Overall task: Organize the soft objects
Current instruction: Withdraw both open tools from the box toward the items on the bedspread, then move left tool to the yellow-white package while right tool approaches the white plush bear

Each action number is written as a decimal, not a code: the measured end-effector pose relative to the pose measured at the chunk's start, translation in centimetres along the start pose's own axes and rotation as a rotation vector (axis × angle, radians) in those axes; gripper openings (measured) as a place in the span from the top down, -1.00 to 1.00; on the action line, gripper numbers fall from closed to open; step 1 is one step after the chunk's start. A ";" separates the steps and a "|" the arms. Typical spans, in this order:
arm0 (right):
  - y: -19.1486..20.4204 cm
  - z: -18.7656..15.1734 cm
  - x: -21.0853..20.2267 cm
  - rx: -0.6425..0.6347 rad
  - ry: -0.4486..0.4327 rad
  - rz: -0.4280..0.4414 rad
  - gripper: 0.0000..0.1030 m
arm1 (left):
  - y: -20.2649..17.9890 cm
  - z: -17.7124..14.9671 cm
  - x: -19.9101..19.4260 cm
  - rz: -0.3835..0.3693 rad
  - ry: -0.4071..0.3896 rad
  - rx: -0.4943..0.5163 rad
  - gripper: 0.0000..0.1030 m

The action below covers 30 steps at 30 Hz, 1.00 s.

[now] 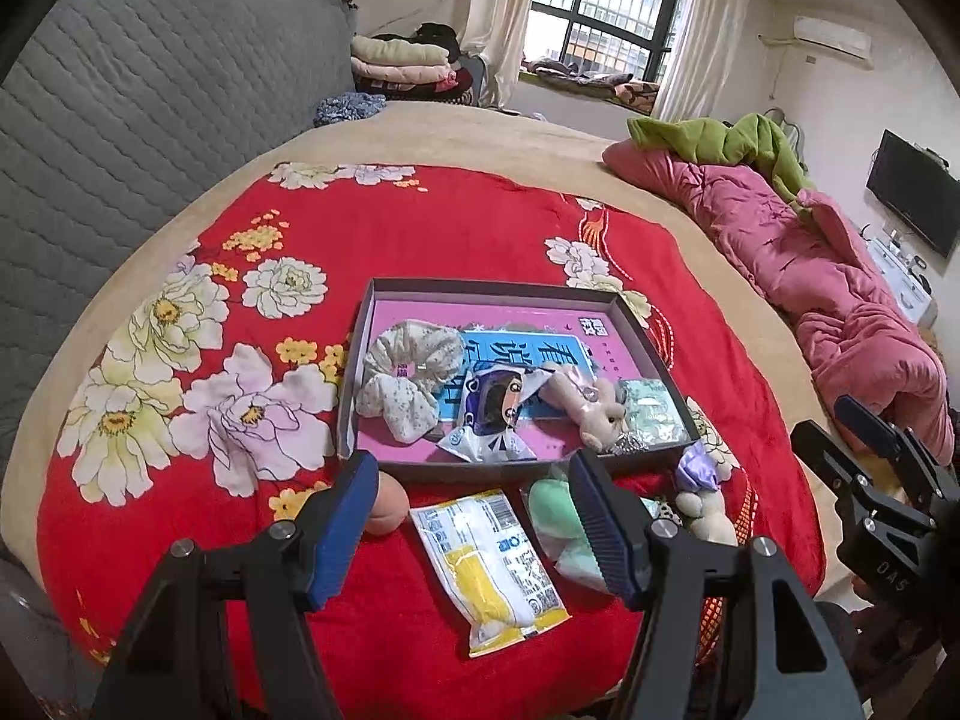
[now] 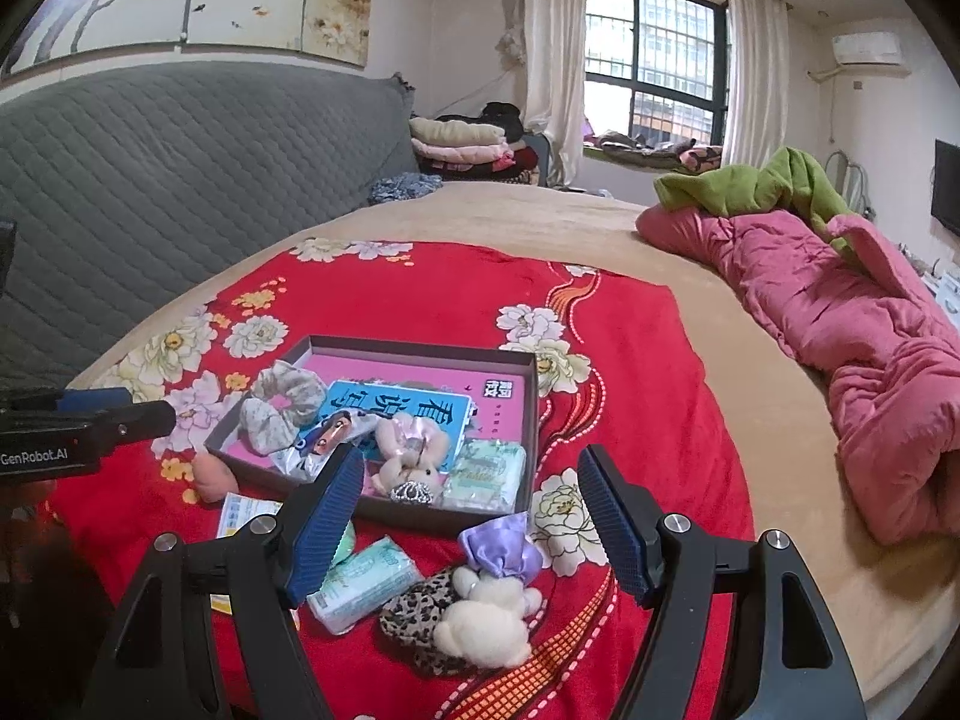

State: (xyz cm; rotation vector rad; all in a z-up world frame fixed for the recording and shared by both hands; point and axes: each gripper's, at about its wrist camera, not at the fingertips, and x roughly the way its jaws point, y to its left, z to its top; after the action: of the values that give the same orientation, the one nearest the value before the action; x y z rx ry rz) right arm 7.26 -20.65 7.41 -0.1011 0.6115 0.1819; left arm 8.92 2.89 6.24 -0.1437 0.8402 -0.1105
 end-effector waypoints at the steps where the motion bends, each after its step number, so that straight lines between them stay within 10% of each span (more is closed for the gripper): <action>1: 0.0 -0.1 0.0 0.001 0.001 0.000 -0.46 | 0.0 -0.1 0.1 0.000 0.003 0.001 -0.27; 30: -0.3 -4.6 1.2 0.068 0.123 0.007 -0.46 | 0.2 -5.6 3.5 0.007 0.177 0.036 -0.27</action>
State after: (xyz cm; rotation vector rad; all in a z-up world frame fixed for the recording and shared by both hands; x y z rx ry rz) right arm 5.72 -21.45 2.99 -0.0442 0.7397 0.1624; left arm 7.06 2.10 -0.05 -0.0983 1.0143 -0.1333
